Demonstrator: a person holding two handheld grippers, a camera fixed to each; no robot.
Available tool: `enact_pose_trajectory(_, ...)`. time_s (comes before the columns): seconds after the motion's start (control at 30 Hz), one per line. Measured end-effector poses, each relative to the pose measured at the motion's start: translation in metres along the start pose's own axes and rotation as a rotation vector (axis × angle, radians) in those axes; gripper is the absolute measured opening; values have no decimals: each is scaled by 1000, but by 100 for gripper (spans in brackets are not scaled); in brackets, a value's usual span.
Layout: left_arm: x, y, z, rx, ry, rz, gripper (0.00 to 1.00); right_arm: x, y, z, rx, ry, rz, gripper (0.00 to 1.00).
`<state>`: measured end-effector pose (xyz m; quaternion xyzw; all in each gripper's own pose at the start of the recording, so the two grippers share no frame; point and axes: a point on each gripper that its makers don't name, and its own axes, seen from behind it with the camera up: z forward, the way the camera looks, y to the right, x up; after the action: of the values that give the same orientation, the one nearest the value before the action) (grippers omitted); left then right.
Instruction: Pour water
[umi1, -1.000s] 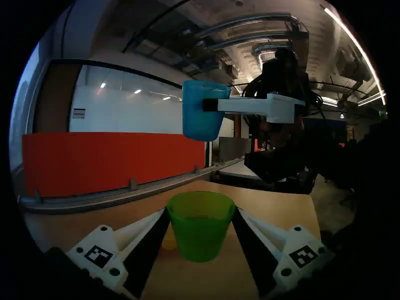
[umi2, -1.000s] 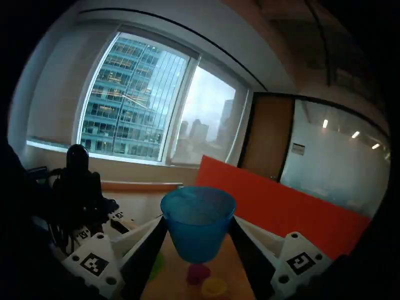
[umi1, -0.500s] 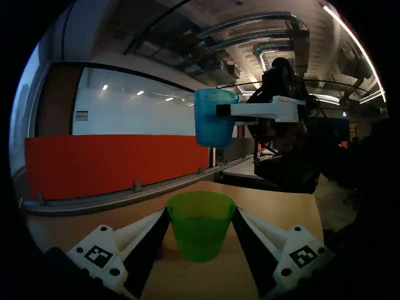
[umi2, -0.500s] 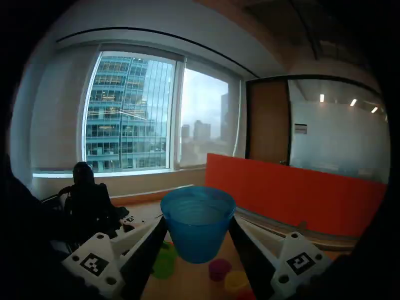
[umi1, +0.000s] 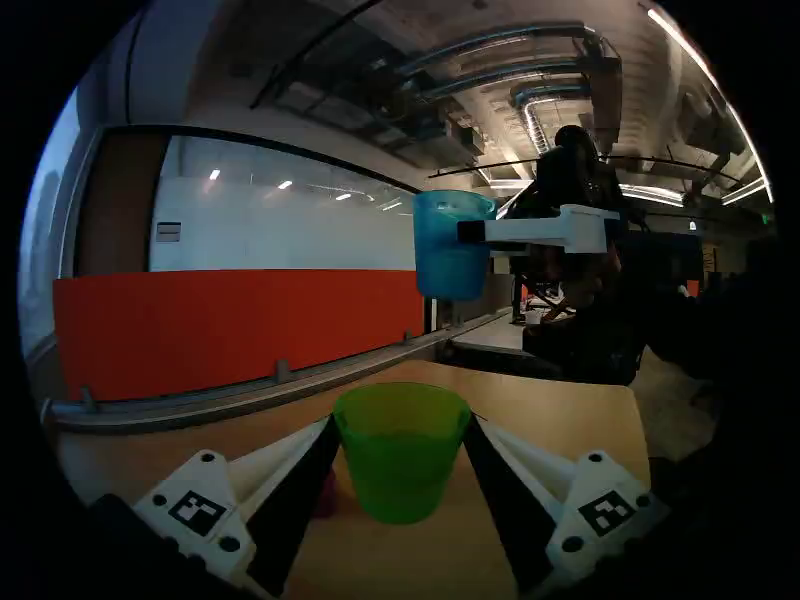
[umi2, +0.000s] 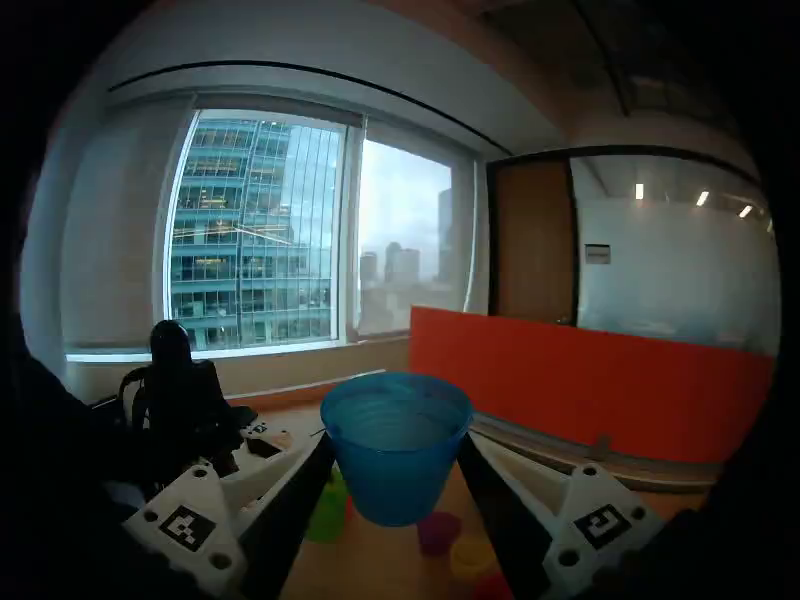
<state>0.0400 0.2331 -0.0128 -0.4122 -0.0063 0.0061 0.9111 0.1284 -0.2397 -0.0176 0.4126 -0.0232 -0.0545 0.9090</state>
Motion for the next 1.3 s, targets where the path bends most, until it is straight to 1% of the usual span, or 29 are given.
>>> enact_pose_trajectory(0.33,-14,-3,-3,5,-52,24,86,-33,11,-15,-16,-52,-13,88)
enact_pose_trajectory(0.53,-29,-8,-3,12,-106,43,86,-62,16,-25,-10,-98,-15,88)
enact_pose_trajectory(0.77,-58,-13,-2,15,-207,61,86,-95,19,-32,6,-157,5,88)
enact_pose_trajectory(0.97,-86,-17,2,16,-303,63,86,-138,20,-32,16,-233,-2,88)
enact_pose_trajectory(1.1,-104,-16,5,6,-360,69,86,-163,16,-31,32,-275,-2,88)
enact_pose_trajectory(1.3,-131,-15,4,-9,-440,74,86,-197,14,-30,52,-343,-7,88)
